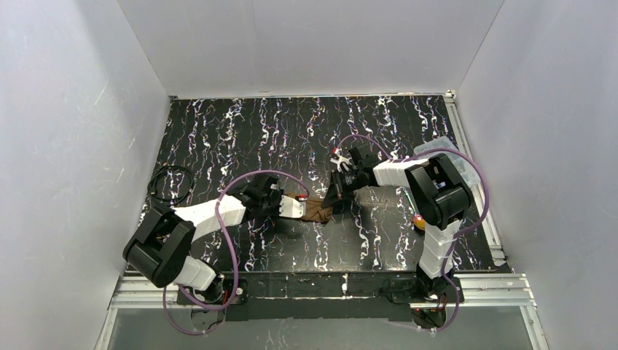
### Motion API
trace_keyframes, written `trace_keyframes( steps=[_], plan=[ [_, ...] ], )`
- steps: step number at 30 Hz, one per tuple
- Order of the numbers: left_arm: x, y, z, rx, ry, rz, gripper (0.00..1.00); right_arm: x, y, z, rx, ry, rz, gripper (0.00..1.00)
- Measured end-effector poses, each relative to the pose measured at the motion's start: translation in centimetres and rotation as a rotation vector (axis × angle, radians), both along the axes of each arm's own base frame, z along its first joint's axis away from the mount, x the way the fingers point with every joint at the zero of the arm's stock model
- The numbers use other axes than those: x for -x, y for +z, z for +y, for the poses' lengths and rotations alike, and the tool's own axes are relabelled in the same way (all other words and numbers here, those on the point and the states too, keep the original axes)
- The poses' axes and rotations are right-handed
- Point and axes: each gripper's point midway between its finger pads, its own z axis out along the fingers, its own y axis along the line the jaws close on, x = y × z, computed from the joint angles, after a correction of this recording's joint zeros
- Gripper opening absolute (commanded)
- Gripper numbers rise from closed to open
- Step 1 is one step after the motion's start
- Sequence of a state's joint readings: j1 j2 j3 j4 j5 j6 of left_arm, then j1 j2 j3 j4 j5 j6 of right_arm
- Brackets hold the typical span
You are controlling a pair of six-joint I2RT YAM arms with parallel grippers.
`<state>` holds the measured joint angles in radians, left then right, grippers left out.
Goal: Fold the napkin into a case and place the utensils inside
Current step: Fold the 2/3-rectangle-folded napkin at the center of the board.
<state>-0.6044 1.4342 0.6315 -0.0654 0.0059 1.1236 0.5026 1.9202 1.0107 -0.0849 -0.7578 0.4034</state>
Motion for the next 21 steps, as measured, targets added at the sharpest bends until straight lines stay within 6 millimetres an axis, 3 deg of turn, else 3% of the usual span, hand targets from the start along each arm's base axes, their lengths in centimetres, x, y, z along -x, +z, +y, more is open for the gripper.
trace_keyframes(
  steps=[21],
  plan=[
    [1.1,1.0,-0.2,0.067,0.144,0.128,0.0,0.4,-0.4,-0.6,0.019,-0.017,0.035,0.05]
  ],
)
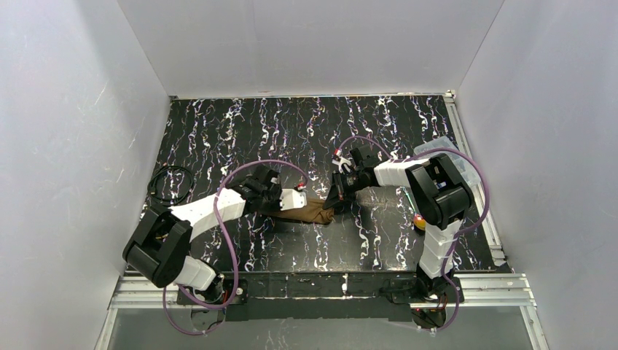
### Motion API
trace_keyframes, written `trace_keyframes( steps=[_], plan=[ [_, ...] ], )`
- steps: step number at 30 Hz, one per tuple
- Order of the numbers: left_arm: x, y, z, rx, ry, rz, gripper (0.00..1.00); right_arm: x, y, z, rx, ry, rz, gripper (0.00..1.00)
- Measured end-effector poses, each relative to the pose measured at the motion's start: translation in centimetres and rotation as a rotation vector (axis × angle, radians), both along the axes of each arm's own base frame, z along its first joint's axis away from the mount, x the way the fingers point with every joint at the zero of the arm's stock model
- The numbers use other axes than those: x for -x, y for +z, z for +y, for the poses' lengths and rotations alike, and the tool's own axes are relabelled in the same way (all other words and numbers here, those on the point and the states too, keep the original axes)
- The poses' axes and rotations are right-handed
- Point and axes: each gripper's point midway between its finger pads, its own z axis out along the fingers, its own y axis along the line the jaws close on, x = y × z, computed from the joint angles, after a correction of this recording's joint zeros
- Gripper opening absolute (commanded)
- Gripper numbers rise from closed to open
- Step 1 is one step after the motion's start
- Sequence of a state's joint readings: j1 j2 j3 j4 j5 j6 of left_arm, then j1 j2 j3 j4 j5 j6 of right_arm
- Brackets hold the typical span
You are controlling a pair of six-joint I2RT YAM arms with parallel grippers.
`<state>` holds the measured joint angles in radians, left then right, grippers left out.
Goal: Fold the napkin into a case and place the utensils inside
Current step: Fold the 2/3-rectangle-folded napkin at the center of the board.
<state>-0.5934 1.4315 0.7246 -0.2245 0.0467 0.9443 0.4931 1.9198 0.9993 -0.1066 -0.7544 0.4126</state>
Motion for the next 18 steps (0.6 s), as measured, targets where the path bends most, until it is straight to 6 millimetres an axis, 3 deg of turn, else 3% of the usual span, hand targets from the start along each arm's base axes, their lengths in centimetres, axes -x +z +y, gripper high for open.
trace_keyframes(
  steps=[10,18],
  plan=[
    [-1.1,1.4,0.7,0.105,0.108,0.025,0.0,0.1,-0.1,0.3,0.022,0.008,0.011,0.05],
    [0.0,1.2,-0.1,0.134,0.044,0.069,0.0,0.1,-0.1,0.6,0.034,0.011,0.033,0.05]
  ],
)
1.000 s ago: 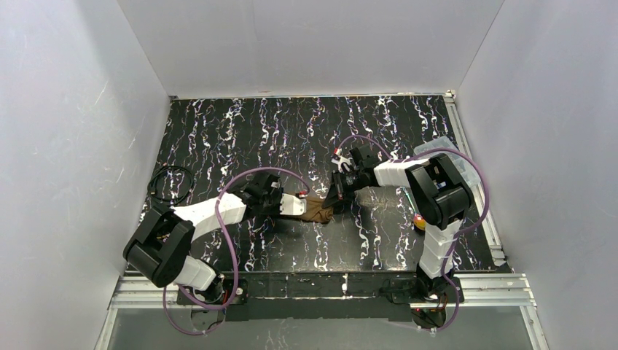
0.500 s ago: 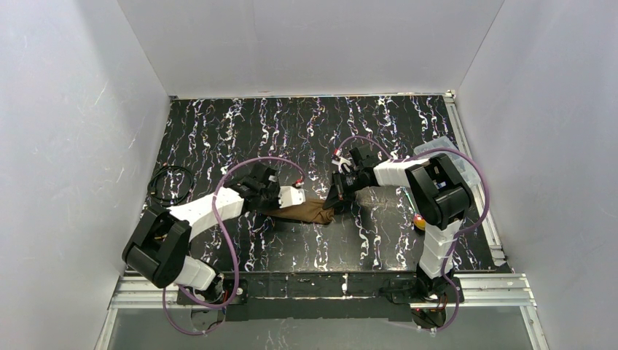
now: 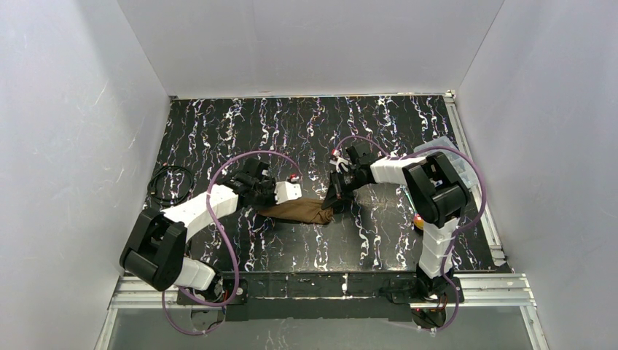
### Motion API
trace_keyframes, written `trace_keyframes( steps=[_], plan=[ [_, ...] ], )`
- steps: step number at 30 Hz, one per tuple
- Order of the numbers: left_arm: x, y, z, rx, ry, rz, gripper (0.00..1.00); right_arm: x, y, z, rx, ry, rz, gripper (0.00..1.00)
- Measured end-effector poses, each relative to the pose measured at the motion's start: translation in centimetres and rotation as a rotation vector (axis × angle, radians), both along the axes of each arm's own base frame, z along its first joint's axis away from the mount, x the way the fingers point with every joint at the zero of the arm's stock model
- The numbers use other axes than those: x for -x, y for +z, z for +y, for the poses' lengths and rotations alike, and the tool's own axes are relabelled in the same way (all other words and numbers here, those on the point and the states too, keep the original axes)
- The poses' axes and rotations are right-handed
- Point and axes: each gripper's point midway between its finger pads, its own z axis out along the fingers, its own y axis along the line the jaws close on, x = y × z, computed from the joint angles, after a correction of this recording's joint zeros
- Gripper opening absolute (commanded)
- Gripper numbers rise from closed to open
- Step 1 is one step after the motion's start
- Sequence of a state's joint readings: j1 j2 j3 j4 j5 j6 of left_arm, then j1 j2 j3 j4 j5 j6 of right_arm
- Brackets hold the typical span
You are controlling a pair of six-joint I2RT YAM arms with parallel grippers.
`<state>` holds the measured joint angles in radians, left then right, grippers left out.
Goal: Fold the napkin into a case and place the utensils inside
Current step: Fold the 2/3-rectangle-folded napkin at the center of the board.
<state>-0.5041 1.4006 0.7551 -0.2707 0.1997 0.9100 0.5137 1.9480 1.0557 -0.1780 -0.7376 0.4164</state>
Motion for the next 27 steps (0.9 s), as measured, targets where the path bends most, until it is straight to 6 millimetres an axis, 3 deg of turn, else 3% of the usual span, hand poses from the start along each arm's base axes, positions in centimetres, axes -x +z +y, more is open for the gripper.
trace_keyframes(
  steps=[6,9,13,16,21,27],
  plan=[
    [0.3,-0.3,0.0,-0.009,-0.043,-0.003,0.0,0.0,0.0,0.0,0.011,-0.004,0.012,0.07],
    [1.5,-1.7,0.2,-0.044,-0.104,0.009,0.0,-0.1,0.0,0.1,0.022,-0.009,0.018,0.09],
    [2.1,-2.3,0.2,-0.082,-0.2,-0.052,0.0,-0.2,0.1,0.3,0.035,-0.019,0.023,0.18],
    [1.7,-2.4,0.3,-0.103,-0.245,-0.123,0.0,-0.2,0.1,0.3,0.035,-0.025,0.029,0.23],
    [0.4,-2.4,0.4,-0.144,-0.284,-0.221,0.0,-0.5,0.5,0.3,0.033,-0.028,0.034,0.4],
    [0.0,-2.4,0.3,-0.171,-0.302,-0.247,0.0,-2.9,2.3,-0.3,0.077,-0.026,-0.087,0.47]
  ],
)
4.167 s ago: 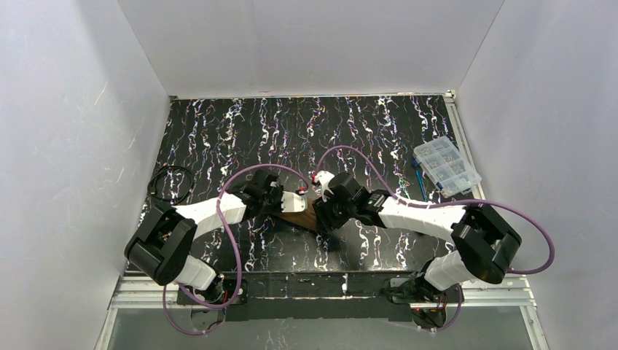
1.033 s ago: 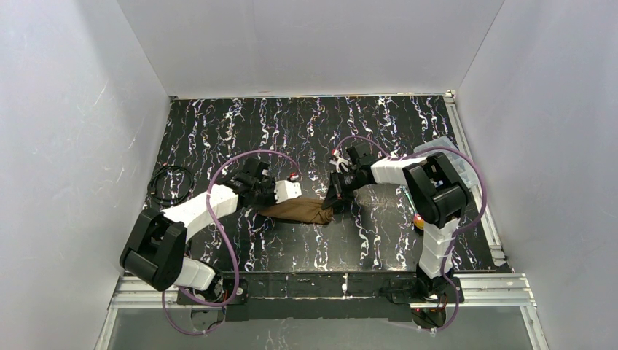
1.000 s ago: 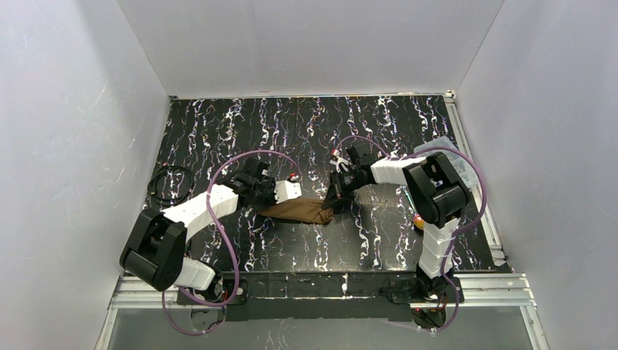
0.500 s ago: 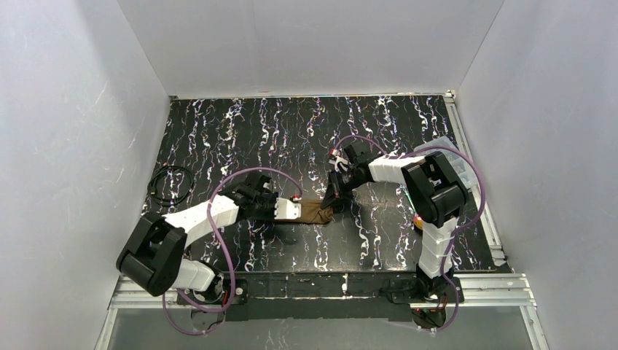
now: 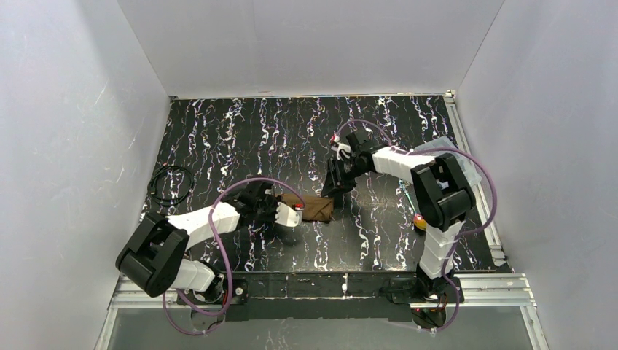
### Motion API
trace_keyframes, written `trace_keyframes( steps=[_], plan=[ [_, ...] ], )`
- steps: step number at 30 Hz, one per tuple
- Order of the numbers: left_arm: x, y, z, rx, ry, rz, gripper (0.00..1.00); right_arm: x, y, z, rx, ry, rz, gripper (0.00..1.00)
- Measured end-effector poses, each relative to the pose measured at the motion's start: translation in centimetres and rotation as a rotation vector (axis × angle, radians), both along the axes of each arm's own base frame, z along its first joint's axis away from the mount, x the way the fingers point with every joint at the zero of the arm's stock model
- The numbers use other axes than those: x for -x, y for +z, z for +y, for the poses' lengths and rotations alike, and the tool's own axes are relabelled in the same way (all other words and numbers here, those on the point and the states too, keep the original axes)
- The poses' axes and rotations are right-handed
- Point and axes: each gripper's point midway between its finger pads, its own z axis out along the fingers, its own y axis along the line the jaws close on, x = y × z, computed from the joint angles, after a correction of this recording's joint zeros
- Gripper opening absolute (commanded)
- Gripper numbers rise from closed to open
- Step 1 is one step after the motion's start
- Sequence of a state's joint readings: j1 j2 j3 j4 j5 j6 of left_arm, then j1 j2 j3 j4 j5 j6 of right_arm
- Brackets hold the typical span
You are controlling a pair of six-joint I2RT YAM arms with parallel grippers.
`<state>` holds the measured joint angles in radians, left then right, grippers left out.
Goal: Fold the napkin into a case and place the utensils inside
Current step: Fold the 2/3-rectangle-folded napkin at the center of the board.
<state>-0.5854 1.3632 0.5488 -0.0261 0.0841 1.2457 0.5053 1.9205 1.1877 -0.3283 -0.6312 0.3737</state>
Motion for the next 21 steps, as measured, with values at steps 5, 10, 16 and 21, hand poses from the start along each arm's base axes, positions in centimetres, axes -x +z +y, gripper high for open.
trace_keyframes(
  steps=[5,10,16,21],
  plan=[
    [0.0,0.0,0.0,-0.019,-0.002,-0.006,0.0,-1.0,2.5,-1.4,0.036,-0.015,-0.107,0.55],
    [0.1,0.0,-0.1,-0.038,-0.003,-0.003,0.0,-1.4,5.1,-2.5,0.04,-0.037,-0.185,0.48],
    [0.1,-0.1,-0.1,-0.056,-0.001,-0.003,0.0,1.8,8.0,-2.8,-0.114,-0.055,-0.204,0.14],
    [0.1,-0.1,-0.1,-0.059,0.003,-0.004,0.0,6.0,6.2,-0.8,-0.21,-0.008,-0.107,0.11]
  ],
)
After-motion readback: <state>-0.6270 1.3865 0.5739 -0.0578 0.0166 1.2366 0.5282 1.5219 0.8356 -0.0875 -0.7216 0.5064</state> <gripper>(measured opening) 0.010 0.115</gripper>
